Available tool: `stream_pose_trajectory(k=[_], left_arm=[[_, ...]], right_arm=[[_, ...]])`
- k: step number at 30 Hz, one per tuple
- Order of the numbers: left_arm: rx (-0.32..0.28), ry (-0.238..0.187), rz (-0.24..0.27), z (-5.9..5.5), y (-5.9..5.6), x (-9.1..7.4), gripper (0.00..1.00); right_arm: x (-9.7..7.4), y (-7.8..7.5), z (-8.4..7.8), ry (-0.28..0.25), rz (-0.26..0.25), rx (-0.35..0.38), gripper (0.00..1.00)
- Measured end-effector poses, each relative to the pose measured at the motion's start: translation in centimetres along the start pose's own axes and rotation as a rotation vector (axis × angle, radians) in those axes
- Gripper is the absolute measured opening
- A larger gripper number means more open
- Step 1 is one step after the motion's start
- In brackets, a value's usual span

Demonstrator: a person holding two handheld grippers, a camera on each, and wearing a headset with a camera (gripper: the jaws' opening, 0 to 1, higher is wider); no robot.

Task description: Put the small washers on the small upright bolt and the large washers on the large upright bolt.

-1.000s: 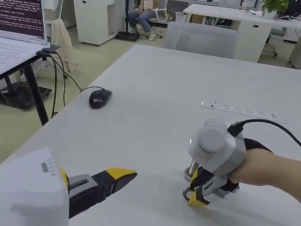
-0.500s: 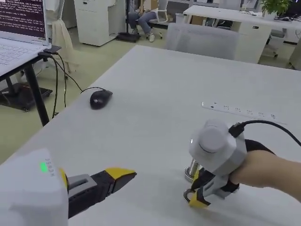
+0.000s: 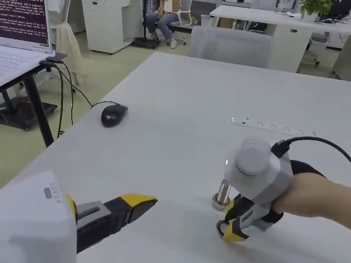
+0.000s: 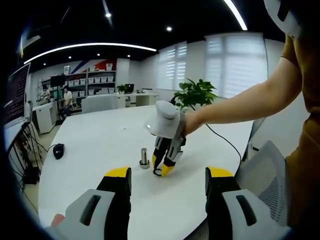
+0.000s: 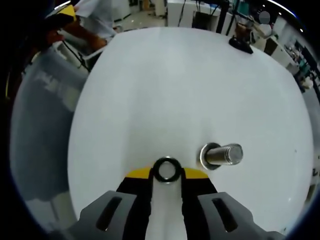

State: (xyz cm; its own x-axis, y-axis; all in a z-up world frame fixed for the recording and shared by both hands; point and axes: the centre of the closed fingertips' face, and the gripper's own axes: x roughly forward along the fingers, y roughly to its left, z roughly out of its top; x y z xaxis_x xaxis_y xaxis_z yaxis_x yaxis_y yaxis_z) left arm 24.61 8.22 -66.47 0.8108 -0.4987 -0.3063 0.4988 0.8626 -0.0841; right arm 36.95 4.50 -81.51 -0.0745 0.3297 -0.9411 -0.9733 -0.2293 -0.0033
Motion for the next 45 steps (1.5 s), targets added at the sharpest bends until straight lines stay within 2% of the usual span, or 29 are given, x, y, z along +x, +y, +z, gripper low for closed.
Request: stream_pose_trajectory(k=[4,15,26,27,29,37,45], left_arm=[[0.001,-0.008,-0.006,0.2,-0.2,0.0,0.59],[0.008,-0.007,-0.012,0.3,-0.3,0.2,0.59],[0.013,-0.006,-0.02,0.4,-0.5,0.2,0.59],[0.013,-0.007,-0.02,0.4,-0.6,0.2,0.59],[0.013,-0.007,-0.021,0.4,-0.6,0.3,0.59],[0.011,-0.008,-0.023,0.4,-0.5,0.4,0.59],[-0.005,-0.009,-0.004,0.2,0.1,0.1,0.59]], right_arm=[[-0.4,0.0,-0.1,0.0,-0.003,0.0,0.22],[-3.7,-1.3,0.6,-0.012,-0.055,-0.029,0.22],[-5.7,-3.2,1.0,-0.019,-0.107,-0.03,0.22],[-6.2,-3.8,1.4,-0.029,-0.129,-0.035,0.22],[-6.6,-4.3,1.9,-0.041,-0.142,-0.038,0.22],[-6.1,-4.9,3.5,-0.035,-0.144,-0.077,0.22],[-5.1,-5.5,3.6,0.005,-0.128,-0.104,0.22]])
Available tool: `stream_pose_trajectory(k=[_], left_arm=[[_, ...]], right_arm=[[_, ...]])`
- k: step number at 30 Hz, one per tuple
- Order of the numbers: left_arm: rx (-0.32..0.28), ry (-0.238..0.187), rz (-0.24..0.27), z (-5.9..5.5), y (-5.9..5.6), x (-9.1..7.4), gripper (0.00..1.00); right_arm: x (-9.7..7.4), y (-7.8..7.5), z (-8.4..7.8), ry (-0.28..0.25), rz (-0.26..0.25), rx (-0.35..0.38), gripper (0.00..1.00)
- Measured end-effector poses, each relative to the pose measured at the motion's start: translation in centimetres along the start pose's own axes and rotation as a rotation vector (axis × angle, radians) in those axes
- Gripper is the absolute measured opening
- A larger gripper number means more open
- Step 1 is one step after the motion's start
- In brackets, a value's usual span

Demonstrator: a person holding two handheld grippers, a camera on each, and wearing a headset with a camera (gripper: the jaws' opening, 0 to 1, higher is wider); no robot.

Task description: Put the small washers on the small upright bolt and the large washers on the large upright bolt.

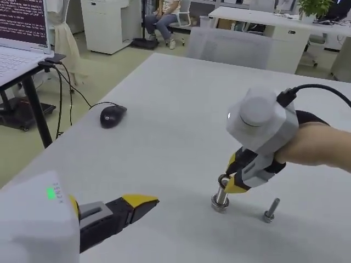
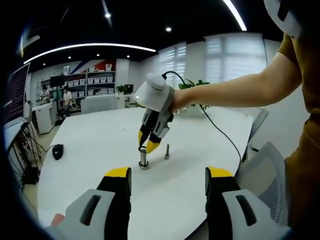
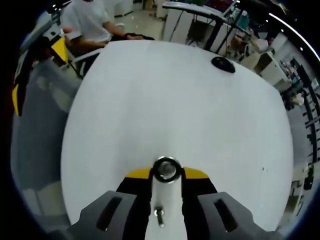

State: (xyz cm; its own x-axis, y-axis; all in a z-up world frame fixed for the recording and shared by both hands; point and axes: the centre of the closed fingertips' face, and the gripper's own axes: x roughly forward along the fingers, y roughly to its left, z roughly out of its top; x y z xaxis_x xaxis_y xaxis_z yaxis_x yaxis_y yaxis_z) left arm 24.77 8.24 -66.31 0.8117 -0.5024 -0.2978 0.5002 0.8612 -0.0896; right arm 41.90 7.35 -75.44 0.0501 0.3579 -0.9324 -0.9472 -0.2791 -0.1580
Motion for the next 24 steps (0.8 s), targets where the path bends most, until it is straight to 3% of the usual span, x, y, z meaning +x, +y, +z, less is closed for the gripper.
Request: stream_pose_trajectory(k=[17,24], left_arm=[[-0.008,0.004,0.009,-0.2,0.3,0.1,0.59],[-0.012,0.013,0.007,-0.4,0.7,0.4,0.58]], right_arm=[[3.1,0.4,-1.2,0.069,0.055,-0.045,0.22],[4.3,0.5,-1.6,0.074,0.073,-0.039,0.22]])
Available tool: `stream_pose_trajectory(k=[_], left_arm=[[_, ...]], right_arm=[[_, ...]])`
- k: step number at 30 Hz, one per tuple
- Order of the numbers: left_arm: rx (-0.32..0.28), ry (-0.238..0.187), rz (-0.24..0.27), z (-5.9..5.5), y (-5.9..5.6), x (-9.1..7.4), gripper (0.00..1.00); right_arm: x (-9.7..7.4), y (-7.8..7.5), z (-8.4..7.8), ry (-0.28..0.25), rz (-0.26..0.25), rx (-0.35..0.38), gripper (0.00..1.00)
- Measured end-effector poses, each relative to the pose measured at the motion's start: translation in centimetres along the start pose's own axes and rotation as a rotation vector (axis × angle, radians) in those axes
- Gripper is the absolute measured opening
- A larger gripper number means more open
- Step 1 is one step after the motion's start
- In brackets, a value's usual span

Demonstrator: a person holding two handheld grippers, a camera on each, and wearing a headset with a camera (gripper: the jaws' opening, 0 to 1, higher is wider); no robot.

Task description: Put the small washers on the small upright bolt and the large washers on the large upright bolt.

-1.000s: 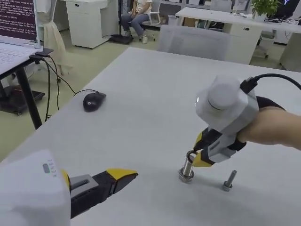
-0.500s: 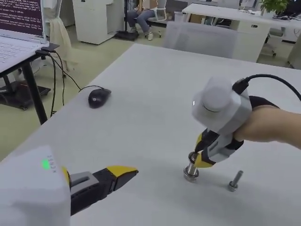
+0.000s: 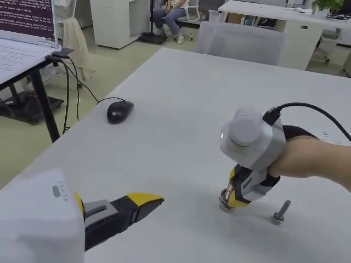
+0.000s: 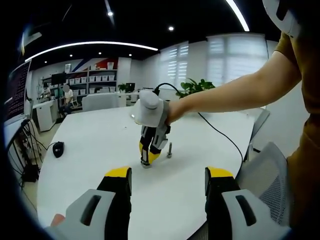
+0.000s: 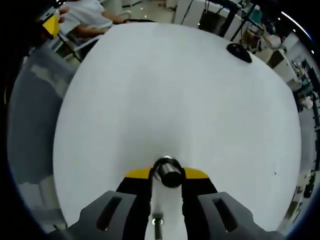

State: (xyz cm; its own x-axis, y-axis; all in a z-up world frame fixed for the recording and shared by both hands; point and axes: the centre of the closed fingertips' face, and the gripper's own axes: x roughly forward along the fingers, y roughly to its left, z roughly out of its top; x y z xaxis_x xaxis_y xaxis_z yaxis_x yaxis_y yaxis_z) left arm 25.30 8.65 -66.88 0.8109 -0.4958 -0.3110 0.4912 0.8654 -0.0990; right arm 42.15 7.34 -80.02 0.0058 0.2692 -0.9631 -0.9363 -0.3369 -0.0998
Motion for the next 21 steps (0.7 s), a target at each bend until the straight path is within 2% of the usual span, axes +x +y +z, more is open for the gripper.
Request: stream_pose_trajectory(k=[11,18,21], left_arm=[[-0.002,0.008,-0.004,-0.14,0.37,0.21,0.58],[-0.005,0.014,-0.005,-0.4,0.34,0.19,0.58],[-0.001,0.015,-0.007,-0.43,0.25,0.17,0.58]], right_arm=[[0.74,0.07,-0.28,-0.007,0.012,0.006,0.23],[0.4,0.19,-0.51,-0.035,-0.001,0.011,0.24],[-0.13,0.4,-0.49,-0.062,-0.013,0.032,0.24]])
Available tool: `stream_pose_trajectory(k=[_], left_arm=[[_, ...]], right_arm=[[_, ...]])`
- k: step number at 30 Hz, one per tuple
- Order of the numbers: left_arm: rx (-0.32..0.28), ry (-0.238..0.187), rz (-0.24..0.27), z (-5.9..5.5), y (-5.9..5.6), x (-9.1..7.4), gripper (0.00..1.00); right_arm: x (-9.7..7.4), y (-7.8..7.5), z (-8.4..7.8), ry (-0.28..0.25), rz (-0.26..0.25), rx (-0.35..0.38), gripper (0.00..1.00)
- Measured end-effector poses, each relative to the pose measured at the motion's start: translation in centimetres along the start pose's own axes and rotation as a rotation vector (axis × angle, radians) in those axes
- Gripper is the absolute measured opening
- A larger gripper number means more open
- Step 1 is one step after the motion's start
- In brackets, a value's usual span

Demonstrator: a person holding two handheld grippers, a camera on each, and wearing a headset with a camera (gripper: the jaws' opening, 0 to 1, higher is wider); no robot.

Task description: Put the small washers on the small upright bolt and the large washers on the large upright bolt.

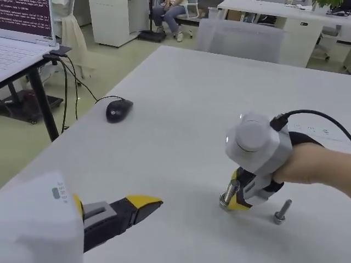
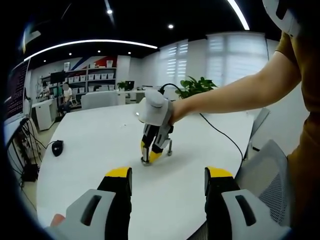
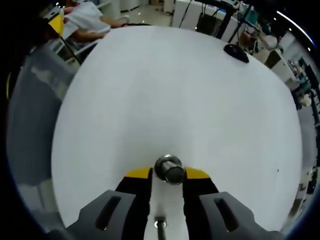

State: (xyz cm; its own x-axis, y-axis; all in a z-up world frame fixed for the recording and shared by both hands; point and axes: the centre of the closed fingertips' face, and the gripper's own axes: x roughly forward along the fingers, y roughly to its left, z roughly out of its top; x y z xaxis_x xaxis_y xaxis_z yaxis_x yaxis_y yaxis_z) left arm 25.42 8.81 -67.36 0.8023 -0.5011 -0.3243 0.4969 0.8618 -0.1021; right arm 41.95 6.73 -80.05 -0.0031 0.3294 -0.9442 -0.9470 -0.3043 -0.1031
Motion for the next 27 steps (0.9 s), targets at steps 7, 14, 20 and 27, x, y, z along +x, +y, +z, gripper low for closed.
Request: stream_pose_trajectory(k=[7,14,20,27], left_arm=[[0.015,-0.001,-0.019,0.3,-0.6,0.1,0.58],[0.031,0.0,-0.059,0.5,-1.3,0.6,0.58],[0.048,0.007,-0.096,0.8,-1.9,1.0,0.58],[0.075,-0.003,-0.107,1.2,-1.6,1.0,0.58]], right_arm=[[-1.8,0.6,-0.2,-0.067,-0.038,0.047,0.24],[-4.8,2.1,-0.5,-0.196,-0.114,0.145,0.24],[-6.6,4.4,-1.3,-0.28,-0.141,0.196,0.23],[-8.4,7.6,-2.1,-0.397,-0.181,0.274,0.23]])
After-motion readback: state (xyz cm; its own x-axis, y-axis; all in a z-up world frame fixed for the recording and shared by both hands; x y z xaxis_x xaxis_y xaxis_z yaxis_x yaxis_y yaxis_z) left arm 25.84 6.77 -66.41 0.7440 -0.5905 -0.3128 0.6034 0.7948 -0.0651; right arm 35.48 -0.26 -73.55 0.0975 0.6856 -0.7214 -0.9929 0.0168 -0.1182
